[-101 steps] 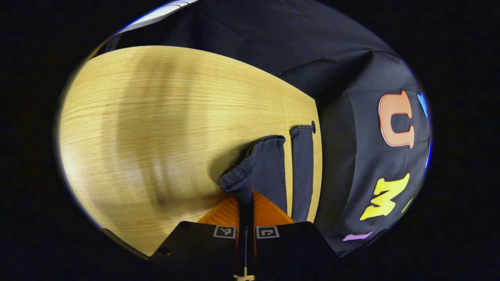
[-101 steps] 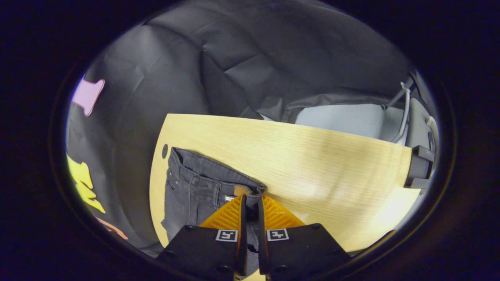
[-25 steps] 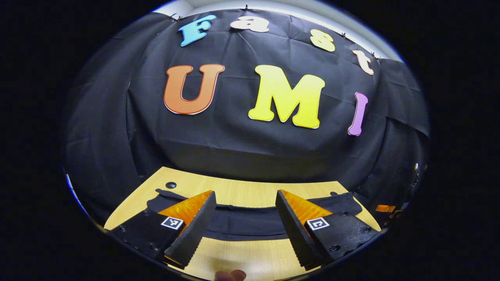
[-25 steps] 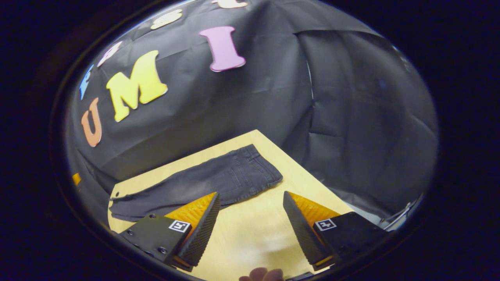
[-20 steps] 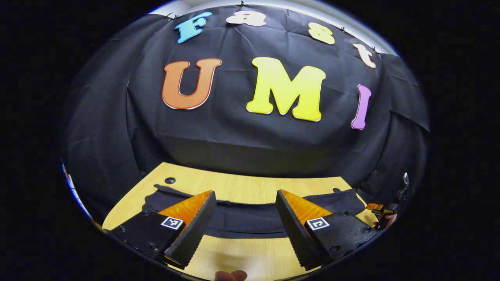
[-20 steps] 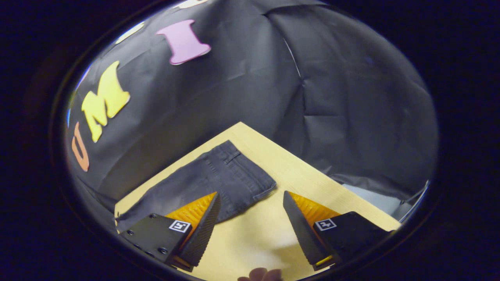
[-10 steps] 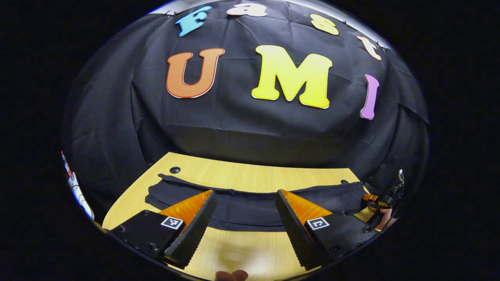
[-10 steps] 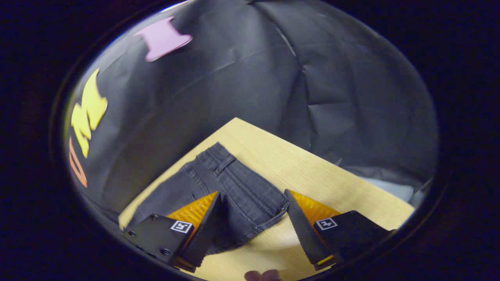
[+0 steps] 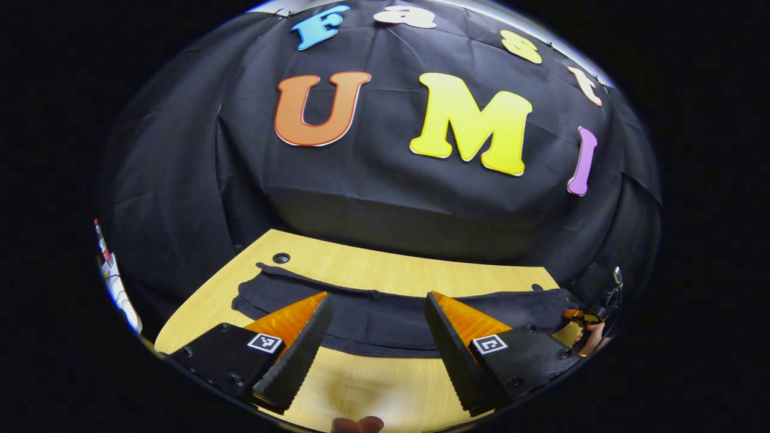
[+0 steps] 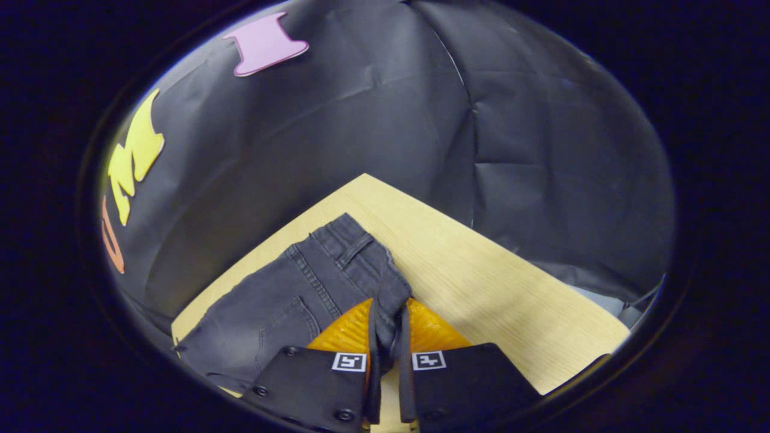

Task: Grasp the waist and the cuffs of the jeans and fold them to make the two legs overlap; first hold the waist and fold one-third of the jeans toward the cuffs, then hold the cuffs and fold the remaining one-third in the same direction to finish folding.

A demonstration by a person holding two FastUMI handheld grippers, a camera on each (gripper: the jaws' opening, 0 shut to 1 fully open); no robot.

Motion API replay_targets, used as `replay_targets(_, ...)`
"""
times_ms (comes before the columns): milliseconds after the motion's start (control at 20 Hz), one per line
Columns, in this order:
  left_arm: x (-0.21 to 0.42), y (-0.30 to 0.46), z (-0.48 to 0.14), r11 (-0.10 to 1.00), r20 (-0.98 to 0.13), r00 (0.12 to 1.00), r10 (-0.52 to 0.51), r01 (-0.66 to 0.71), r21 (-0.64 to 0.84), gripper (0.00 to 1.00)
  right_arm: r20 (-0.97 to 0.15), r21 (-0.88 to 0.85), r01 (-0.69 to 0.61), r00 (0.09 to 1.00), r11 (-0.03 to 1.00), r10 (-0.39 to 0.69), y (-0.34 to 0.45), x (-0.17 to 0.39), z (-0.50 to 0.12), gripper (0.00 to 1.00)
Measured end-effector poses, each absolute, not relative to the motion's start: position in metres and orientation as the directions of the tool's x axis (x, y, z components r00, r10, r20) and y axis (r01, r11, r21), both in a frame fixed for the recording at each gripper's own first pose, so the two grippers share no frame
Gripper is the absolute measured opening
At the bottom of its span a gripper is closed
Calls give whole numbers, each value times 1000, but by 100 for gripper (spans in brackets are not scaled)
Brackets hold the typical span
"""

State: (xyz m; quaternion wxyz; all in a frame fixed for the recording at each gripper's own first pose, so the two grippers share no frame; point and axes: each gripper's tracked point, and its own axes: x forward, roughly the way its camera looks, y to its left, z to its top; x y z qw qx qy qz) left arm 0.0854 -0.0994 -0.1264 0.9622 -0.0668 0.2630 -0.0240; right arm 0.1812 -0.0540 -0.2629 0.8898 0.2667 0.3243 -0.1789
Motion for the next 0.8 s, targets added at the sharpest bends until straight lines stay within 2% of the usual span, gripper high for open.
replay_targets(50,84,-92,-127,990,-502,862,-72,0,-143,99,-669,339,483,728,807,-154,-57,179,-254,13)
replay_targets(250,76,-59,-128,986,-488,872,-38,-47,-161,99,-599,336,427,785,840,-159,-48,179,-195,13)
replay_targets(350,71,-41,-127,982,-479,878,-24,-68,-175,99,-542,305,371,825,877,-161,-38,171,-153,8)
replay_targets(400,69,-33,-126,979,-472,881,-17,-80,-185,99,-509,286,337,847,897,-156,-28,168,-130,13)
replay_targets(450,68,-25,-125,976,-467,884,-12,-91,-197,99,-479,267,300,866,916,-144,-16,165,-107,13)
replay_targets(500,65,-16,-125,973,-463,886,-5,-103,-208,99,-446,249,260,886,933,-128,-1,164,-85,9)
replay_targets(550,61,-6,-125,970,-460,888,2,-114,-215,99,-417,229,217,903,949,-105,20,158,-67,12)
replay_targets(650,54,14,-126,967,-452,892,21,-133,-218,99,-369,182,115,928,977,-40,70,150,-25,9)
replay_targets(700,50,26,-124,967,-445,895,29,-138,-214,99,-350,154,59,937,986,-1,99,146,-7,12)
replay_targets(800,46,49,-120,968,-423,905,50,-149,-203,99,-323,92,-50,943,994,77,162,139,16,12)
